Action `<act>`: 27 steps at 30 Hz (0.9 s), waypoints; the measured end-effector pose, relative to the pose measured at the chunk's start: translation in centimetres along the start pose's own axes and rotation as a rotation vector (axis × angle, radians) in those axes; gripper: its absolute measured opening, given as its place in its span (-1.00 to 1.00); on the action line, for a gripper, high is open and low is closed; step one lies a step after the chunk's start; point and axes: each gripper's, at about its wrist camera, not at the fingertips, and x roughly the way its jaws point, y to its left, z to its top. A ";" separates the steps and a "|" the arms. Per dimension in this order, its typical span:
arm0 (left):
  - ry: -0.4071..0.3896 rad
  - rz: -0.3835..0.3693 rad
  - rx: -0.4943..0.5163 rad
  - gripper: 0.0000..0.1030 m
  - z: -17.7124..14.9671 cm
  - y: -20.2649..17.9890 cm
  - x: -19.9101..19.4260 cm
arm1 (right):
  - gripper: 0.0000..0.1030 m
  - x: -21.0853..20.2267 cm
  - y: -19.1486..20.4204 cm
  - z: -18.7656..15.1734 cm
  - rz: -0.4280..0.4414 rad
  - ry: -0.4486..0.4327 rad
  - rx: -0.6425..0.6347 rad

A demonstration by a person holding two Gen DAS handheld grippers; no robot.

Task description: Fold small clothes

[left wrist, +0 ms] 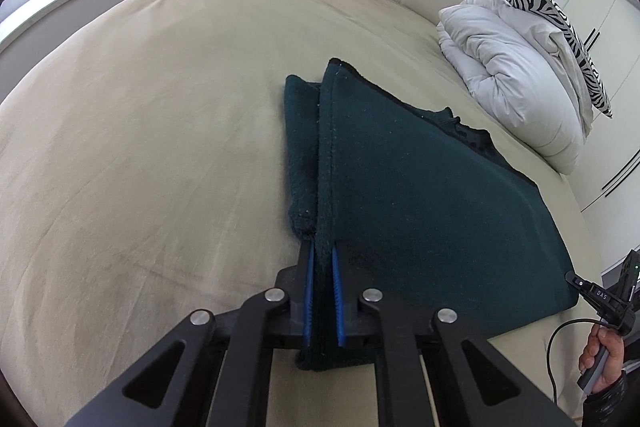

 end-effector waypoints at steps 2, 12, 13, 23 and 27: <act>-0.002 -0.013 -0.011 -0.83 0.0 0.1 -0.4 | -0.91 -0.3 0.2 0.0 0.006 -0.004 0.005; -0.005 -0.035 -0.041 -0.87 -1.3 0.9 -1.6 | -0.91 -1.4 -1.0 -1.0 0.078 0.001 0.084; 0.004 -0.034 -0.047 -0.87 -1.7 1.3 -1.3 | -0.91 -1.4 -1.2 -1.3 0.085 0.001 0.097; 0.003 -0.023 -0.026 -0.86 -2.7 1.6 -0.7 | -0.92 -0.1 -1.7 -2.3 0.066 0.016 0.098; 0.005 -0.020 -0.036 -0.82 -2.7 1.7 -0.5 | -0.91 0.0 -1.6 -2.3 0.063 0.012 0.094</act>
